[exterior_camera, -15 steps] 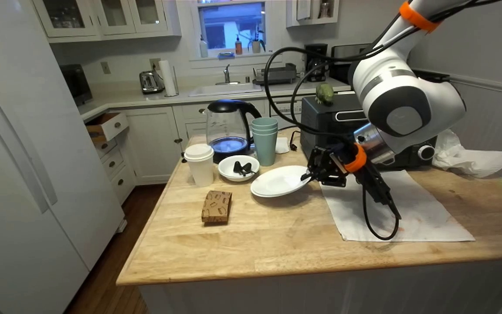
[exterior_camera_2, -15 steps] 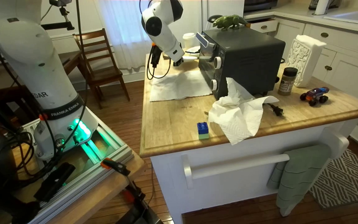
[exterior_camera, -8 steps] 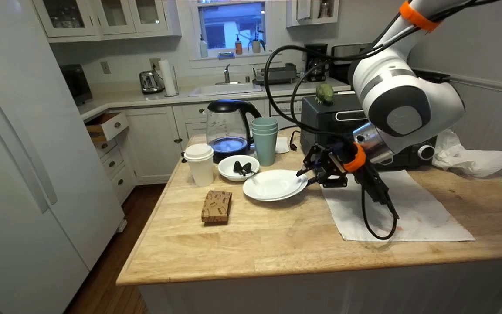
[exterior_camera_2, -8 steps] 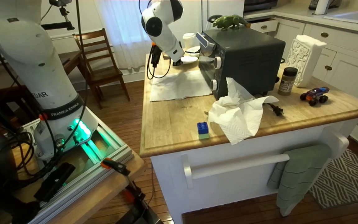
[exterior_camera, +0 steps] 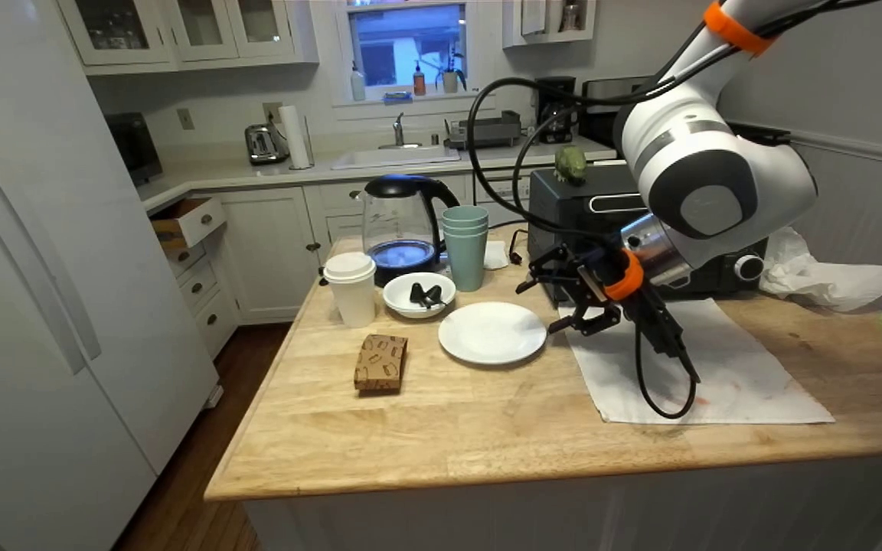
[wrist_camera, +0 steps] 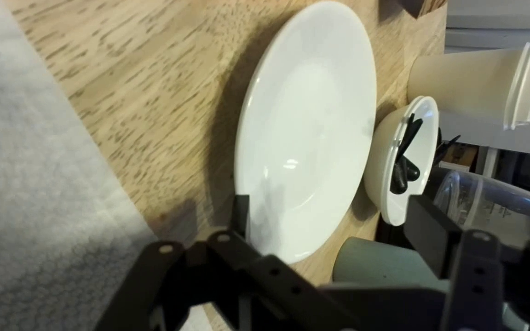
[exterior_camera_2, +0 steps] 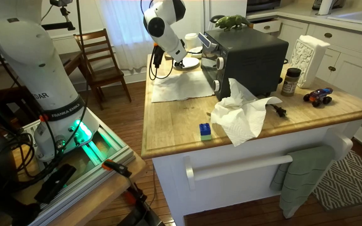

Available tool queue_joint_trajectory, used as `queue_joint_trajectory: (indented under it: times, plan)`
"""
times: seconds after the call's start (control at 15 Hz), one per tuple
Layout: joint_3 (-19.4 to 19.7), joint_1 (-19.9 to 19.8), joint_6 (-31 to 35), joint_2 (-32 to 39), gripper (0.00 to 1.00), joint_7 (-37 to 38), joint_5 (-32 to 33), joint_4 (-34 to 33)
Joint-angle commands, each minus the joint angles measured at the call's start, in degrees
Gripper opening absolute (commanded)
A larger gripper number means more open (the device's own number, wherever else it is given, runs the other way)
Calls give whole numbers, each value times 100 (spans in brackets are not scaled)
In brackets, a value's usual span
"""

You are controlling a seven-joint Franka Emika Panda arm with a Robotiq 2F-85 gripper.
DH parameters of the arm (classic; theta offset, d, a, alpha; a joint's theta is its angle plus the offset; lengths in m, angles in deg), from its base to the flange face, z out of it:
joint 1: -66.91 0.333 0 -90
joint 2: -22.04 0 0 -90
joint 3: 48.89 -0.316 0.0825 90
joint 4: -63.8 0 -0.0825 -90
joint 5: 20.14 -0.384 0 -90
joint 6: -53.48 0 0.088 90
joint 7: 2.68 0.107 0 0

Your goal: Remove the white plate from on top of the microwave and put it on the table

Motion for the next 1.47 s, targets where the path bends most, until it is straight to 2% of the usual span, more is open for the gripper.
queue_joint_trajectory:
  times: [0.0,0.2,0.53,0.87,1.0,1.13,1.2,1.33,1.4]
  plan:
    - [58,-28,25,-104,98,-82,133,109]
    - [66,32,234,-517,100,-158,305,399]
    - [-289,194,1440,-1947,100,459,1724,1543]
    - [-630,391,1973,-3283,100,2139,3675,2866]
    - [-630,429,1988,-3661,100,2972,4613,3344]
    - [-673,255,1836,-3926,100,3586,5501,3720]
    - [-681,51,1787,-3349,100,3615,5830,3216]
    - [-488,-72,1555,-3563,100,3993,6782,3324]
    - [-760,-500,1411,-3653,100,4122,7244,3321]
